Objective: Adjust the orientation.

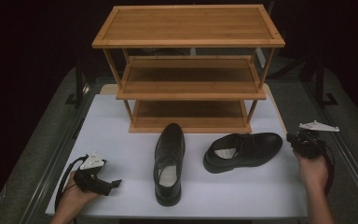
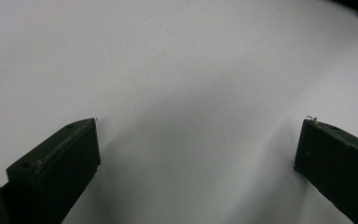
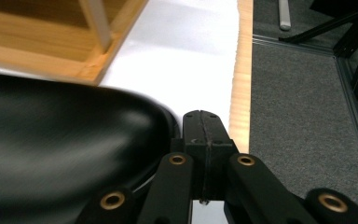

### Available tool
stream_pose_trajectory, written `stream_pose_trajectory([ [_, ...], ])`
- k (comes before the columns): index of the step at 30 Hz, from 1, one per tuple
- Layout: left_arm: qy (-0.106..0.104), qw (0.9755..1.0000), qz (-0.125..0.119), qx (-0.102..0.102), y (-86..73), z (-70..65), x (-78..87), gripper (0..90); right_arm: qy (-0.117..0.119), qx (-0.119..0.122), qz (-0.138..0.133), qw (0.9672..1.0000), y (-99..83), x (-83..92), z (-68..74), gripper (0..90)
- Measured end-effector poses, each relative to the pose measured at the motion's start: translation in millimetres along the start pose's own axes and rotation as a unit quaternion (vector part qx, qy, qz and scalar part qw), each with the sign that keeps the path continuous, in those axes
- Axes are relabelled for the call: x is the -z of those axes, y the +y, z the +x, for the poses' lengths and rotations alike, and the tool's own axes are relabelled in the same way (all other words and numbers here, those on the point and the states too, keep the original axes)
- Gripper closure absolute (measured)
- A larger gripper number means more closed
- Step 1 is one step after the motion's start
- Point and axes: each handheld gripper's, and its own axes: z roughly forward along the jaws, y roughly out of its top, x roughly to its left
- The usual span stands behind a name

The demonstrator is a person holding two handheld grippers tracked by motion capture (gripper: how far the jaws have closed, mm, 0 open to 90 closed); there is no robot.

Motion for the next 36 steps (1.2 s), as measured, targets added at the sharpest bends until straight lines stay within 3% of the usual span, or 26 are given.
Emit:
stream_pose_trajectory([
  [6,-0.001,1.0000,0.001,0.000,0.1,0.4,0.0,0.0,0.005,-0.007,0.013,0.9999,2.7,-23.3,-8.4,89.8],
  [16,-0.001,1.0000,0.001,0.000,0.2,0.4,0.0,0.0,0.029,-0.013,0.031,0.9990,-3.1,-31.5,-12.3,89.9],
  [18,-0.001,1.0000,0.001,0.000,0.2,0.4,-0.1,0.0,0.042,-0.017,0.027,0.9986,-2.5,-32.6,-10.8,89.9],
  [26,-0.002,1.0000,0.001,0.001,0.2,0.6,-0.2,0.0,0.046,-0.017,0.026,0.9985,-1.2,-34.5,-7.2,90.0],
  [36,-0.002,1.0000,0.001,0.001,0.2,0.8,-0.1,0.0,0.077,0.013,0.030,0.9965,5.5,-40.0,15.5,90.0],
])
